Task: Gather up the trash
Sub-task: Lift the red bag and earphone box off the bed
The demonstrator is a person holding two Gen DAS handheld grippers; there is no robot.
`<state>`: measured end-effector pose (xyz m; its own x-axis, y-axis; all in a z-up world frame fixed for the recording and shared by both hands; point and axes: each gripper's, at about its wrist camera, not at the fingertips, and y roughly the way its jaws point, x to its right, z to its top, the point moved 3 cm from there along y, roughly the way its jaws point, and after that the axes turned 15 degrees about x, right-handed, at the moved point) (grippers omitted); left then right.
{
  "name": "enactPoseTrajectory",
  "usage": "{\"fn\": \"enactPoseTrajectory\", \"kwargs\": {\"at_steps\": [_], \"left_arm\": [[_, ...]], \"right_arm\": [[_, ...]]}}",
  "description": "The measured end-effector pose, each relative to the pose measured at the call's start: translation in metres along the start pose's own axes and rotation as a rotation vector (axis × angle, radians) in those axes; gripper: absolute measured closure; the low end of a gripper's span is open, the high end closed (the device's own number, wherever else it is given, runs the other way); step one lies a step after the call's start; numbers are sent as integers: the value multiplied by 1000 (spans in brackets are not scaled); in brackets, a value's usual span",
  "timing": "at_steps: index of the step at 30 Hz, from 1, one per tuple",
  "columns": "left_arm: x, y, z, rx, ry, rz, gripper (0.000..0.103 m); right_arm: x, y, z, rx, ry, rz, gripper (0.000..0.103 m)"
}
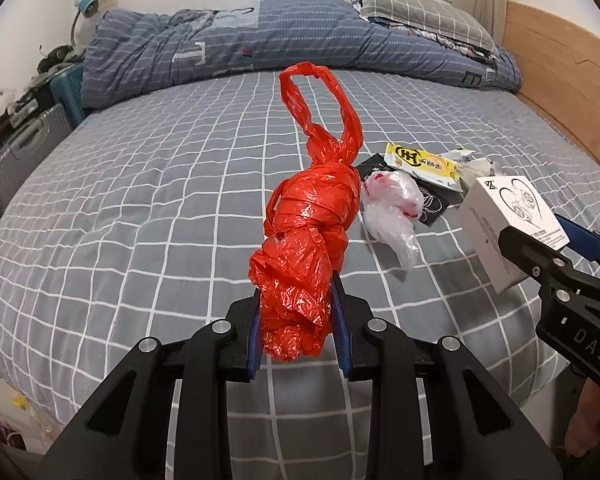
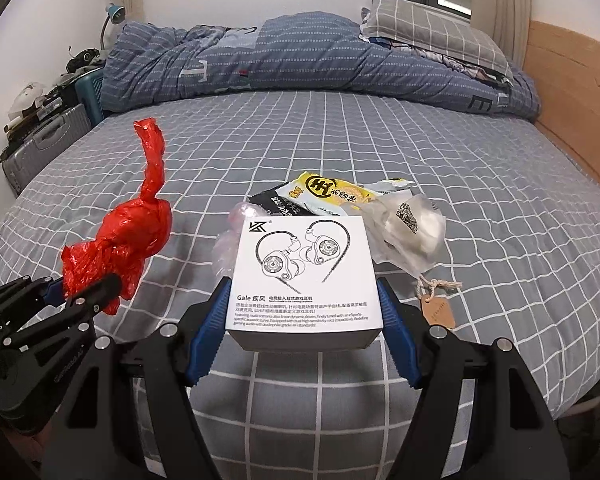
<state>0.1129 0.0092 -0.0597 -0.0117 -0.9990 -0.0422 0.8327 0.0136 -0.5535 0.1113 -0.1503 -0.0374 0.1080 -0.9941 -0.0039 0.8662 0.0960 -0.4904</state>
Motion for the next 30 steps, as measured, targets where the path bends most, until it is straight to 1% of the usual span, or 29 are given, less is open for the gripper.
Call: {"fn": "enactPoseTrajectory", "kwargs": {"at_steps": [8, 15, 30], "left_arm": [[2, -23, -15, -8, -17, -16, 75], [2, -45, -28, 7, -25, -6, 75], [9, -93, -54, 17, -41, -16, 75]], "right_arm": [[-4, -22, -5, 12, -13, -3, 36], [-8, -40, -14, 18, -22, 0, 36], [-13, -78, -33, 18, -35, 19, 36]]}}
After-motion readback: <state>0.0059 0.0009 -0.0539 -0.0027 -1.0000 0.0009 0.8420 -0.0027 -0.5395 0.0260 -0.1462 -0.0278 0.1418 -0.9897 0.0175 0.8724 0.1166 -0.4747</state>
